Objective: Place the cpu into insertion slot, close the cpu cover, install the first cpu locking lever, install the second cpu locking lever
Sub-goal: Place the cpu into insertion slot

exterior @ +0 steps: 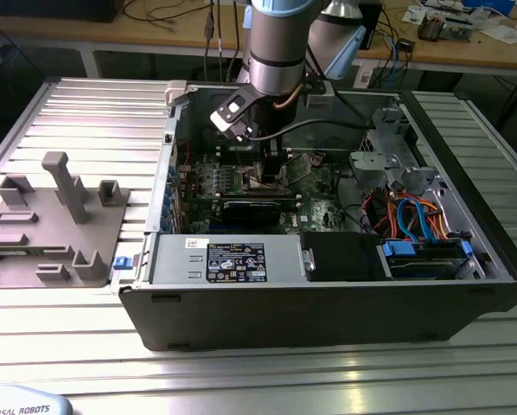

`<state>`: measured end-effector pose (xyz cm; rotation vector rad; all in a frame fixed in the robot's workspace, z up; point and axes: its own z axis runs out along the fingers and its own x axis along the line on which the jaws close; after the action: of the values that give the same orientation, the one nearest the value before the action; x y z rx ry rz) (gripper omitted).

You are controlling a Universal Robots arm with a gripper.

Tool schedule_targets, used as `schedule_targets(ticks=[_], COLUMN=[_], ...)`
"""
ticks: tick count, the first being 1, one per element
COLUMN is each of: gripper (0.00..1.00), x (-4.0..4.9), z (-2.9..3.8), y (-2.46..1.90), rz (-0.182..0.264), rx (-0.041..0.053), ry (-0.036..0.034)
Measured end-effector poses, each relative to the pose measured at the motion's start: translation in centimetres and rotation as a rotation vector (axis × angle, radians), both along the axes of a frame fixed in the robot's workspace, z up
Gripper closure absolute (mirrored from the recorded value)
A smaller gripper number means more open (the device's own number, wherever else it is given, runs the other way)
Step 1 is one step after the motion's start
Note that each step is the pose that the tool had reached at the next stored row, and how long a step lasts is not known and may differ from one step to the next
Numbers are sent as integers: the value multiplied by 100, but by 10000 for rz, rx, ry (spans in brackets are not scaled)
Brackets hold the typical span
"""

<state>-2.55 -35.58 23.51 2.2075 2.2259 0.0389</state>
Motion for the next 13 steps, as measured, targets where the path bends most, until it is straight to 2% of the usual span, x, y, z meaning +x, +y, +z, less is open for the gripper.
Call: schedule_targets(ticks=[4, 6, 13], gripper=[46, 46, 46], x=[0, 0, 0], z=[-6, -41, -54], y=[0, 0, 1], rz=[0, 0, -1], rx=[0, 1, 0], ry=[0, -1, -1])
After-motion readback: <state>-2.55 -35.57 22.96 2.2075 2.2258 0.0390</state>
